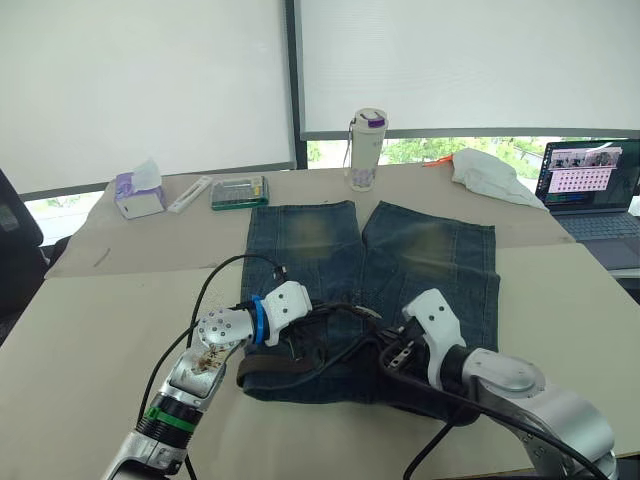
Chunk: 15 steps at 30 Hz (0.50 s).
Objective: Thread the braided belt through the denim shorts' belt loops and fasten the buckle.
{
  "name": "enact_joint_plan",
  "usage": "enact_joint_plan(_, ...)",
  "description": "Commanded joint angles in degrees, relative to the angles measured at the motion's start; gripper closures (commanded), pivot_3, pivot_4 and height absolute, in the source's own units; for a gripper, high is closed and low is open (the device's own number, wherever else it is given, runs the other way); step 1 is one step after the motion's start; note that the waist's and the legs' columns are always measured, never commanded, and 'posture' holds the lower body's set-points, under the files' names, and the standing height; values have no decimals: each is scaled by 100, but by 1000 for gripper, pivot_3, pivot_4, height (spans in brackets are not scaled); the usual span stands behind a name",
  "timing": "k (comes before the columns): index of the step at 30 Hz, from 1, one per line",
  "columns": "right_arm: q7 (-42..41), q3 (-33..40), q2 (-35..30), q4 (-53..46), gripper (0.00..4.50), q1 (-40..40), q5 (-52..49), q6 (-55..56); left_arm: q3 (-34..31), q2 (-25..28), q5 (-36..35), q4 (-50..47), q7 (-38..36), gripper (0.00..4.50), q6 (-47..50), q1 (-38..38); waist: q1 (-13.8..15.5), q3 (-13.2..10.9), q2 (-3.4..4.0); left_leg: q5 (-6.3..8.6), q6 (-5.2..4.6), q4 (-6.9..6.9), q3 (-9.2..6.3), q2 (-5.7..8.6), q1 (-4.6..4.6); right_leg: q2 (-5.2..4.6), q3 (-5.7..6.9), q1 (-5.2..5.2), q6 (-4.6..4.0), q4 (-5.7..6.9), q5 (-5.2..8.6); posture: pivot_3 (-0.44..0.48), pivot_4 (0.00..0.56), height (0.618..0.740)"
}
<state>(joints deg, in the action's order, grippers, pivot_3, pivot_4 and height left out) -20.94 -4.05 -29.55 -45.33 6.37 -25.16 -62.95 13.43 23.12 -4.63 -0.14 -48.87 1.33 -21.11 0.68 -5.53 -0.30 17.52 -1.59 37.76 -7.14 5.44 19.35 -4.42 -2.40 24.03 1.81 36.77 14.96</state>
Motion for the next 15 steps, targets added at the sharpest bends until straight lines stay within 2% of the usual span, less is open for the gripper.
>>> enact_joint_plan(1,-65,-67,-80,-122,4461,-20,7,197,-144,1,-61,-104,75,4500,-82,-153,2,0,0,0,0,0,0,0,0,0,0,0,0,0,0,0,150,740)
enact_joint_plan(15,-42,29,22,-64,4461,104,-34,271,184,14,65,-219,-114,4500,-232,-123,2,0,0,0,0,0,1,0,0,0,-1,-1,0,0,0,0,150,740)
